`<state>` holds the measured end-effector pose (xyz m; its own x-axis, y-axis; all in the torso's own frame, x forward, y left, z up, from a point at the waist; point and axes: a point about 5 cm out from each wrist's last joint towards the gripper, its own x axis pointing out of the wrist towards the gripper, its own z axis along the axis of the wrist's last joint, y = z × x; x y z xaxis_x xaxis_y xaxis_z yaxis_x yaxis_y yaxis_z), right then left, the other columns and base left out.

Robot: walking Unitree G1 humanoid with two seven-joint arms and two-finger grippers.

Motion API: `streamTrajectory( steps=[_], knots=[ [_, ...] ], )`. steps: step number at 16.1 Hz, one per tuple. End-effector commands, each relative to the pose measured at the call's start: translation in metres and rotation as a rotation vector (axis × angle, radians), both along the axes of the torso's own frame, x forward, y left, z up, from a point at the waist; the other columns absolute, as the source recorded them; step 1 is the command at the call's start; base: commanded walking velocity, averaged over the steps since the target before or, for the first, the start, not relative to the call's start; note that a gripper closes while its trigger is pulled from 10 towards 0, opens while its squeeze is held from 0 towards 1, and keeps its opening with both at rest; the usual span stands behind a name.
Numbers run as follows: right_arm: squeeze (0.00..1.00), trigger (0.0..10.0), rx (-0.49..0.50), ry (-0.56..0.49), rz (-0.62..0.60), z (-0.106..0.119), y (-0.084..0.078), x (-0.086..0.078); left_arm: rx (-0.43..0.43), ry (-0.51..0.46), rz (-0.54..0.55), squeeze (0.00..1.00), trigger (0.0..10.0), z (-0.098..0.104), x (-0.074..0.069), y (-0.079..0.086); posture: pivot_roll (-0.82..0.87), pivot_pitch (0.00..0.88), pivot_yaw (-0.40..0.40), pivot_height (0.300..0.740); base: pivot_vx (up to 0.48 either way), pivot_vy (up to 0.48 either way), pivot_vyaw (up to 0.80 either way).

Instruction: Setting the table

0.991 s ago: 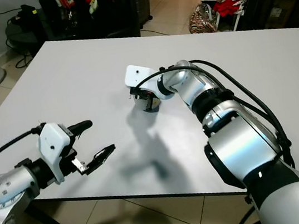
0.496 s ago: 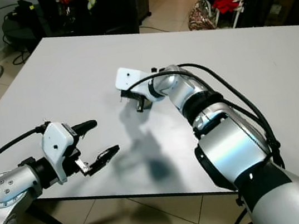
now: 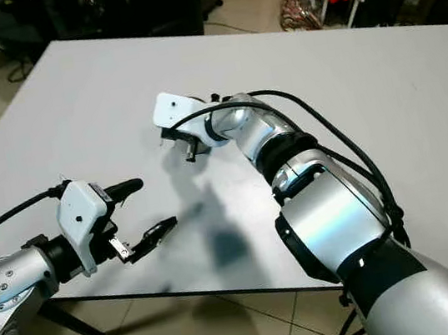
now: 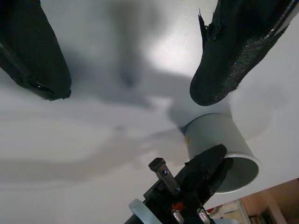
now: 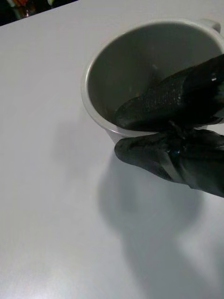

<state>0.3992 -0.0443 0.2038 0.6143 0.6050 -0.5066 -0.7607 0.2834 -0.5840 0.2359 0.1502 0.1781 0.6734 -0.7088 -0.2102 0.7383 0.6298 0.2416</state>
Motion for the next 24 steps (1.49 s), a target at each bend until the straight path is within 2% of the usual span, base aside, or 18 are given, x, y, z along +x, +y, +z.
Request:
streamTrajectory(
  steps=[1, 3, 12, 13, 14, 15, 20, 22, 23, 24],
  knots=[
    [0.00, 10.0, 0.008, -0.001, -0.010, 0.007, -0.001, 0.002, 0.000, -0.007, -0.005, 0.02, 10.0, 0.003, -0.002, 0.000, 0.01, 0.158, -0.041, 0.740, 0.000, 0.000, 0.00],
    [0.00, 10.0, 0.053, 0.029, -0.009, 0.014, 0.000, 0.003, 0.000, -0.010, 0.004, 0.01, 10.0, 0.004, -0.001, 0.001, 0.01, 0.151, -0.043, 0.740, 0.000, 0.000, 0.00],
    [0.00, 10.0, 0.054, 0.090, 0.022, 0.024, -0.002, 0.002, -0.006, -0.018, 0.003, 0.01, 10.0, 0.005, 0.005, -0.001, -0.01, 0.129, -0.035, 0.740, 0.000, 0.000, 0.00],
    [0.49, 10.0, 0.054, 0.094, 0.025, 0.024, -0.002, 0.002, -0.006, -0.020, 0.002, 0.01, 10.0, 0.005, 0.006, -0.002, -0.01, 0.126, -0.035, 0.740, 0.000, 0.000, 0.00],
    [0.84, 10.0, 0.055, 0.093, 0.023, 0.024, -0.002, 0.002, -0.006, -0.023, 0.000, 0.00, 10.0, 0.005, 0.007, -0.002, -0.01, 0.126, -0.035, 0.740, 0.000, 0.000, 0.00],
    [1.00, 10.0, 0.055, 0.092, 0.023, 0.024, -0.002, 0.002, -0.007, -0.024, -0.001, 0.01, 10.0, 0.006, 0.008, -0.003, -0.01, 0.121, -0.032, 0.740, 0.000, 0.000, 0.00],
    [1.00, 10.0, 0.055, 0.072, 0.061, 0.036, -0.004, 0.003, -0.045, -0.048, -0.008, 0.00, 10.0, 0.011, 0.012, -0.004, -0.02, 0.083, -0.021, 0.740, 0.000, 0.000, 0.00],
    [1.00, 10.0, 0.094, 0.067, 0.092, 0.050, -0.007, 0.004, -0.064, -0.056, -0.001, 0.01, 10.0, 0.014, 0.012, -0.004, -0.01, 0.074, -0.022, 0.740, 0.000, 0.000, 0.00],
    [1.00, 10.0, 0.178, 0.066, 0.142, 0.068, -0.013, 0.003, -0.077, -0.047, 0.026, 0.02, 10.0, 0.014, 0.012, -0.001, -0.02, 0.054, -0.014, 0.740, 0.000, 0.000, 0.00],
    [1.00, 10.0, 0.217, 0.061, 0.163, 0.075, -0.016, 0.003, -0.083, -0.044, 0.034, 0.02, 10.0, 0.013, 0.011, -0.001, -0.02, 0.051, -0.012, 0.740, 0.000, 0.000, 0.00]
  ],
)
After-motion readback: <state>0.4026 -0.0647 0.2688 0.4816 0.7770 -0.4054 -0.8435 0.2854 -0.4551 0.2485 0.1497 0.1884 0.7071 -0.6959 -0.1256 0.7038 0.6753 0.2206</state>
